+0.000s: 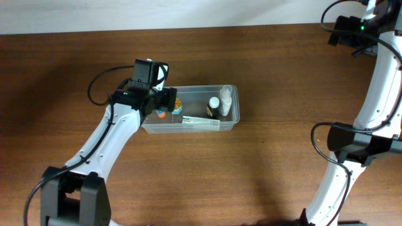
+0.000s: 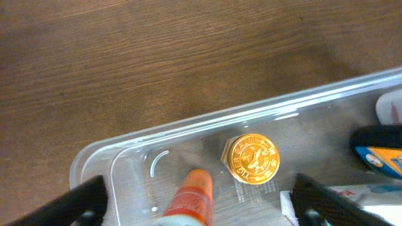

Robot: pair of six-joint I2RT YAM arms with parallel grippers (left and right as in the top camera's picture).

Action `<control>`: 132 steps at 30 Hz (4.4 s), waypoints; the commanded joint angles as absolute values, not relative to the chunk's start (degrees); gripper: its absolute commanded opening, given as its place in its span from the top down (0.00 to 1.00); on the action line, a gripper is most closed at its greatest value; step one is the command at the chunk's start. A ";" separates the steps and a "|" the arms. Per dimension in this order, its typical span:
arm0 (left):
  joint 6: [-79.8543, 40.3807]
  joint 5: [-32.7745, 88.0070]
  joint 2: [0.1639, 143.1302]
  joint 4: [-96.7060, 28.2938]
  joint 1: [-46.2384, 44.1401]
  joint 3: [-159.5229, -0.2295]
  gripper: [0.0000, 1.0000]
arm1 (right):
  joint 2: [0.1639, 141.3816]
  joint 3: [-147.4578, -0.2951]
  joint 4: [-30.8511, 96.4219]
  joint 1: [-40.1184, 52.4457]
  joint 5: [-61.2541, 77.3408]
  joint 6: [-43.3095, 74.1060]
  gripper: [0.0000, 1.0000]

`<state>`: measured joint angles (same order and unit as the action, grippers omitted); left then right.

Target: Pack container

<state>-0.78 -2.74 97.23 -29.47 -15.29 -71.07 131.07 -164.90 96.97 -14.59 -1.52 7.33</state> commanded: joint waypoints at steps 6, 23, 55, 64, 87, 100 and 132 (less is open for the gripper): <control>-0.62 -1.91 95.46 -28.18 -15.22 -70.57 0.01 | 129.69 -165.80 97.32 -14.66 -2.02 7.60 0.02; -0.21 -6.33 71.96 -29.63 -15.22 -75.33 0.01 | 129.69 -165.80 97.32 -14.66 -2.02 7.57 0.02; -0.19 -14.11 50.28 -63.79 -15.09 -74.63 0.01 | 129.69 -165.80 97.30 -14.66 -2.02 7.60 0.02; -0.21 -11.92 37.93 -42.48 -10.63 -54.89 0.01 | 129.69 -165.80 97.32 -14.66 -2.02 7.60 0.02; -0.43 -2.42 0.27 -10.68 -3.73 -6.35 0.01 | 129.69 -165.80 97.32 -14.66 -2.02 7.57 0.02; -0.43 -2.70 0.27 -10.02 -1.65 -2.96 0.01 | 129.69 -165.80 97.32 -14.66 -2.02 7.60 0.02; -0.43 -2.72 0.30 -10.00 -1.69 -2.96 0.01 | 129.91 -165.77 97.32 -12.67 -2.04 7.60 0.02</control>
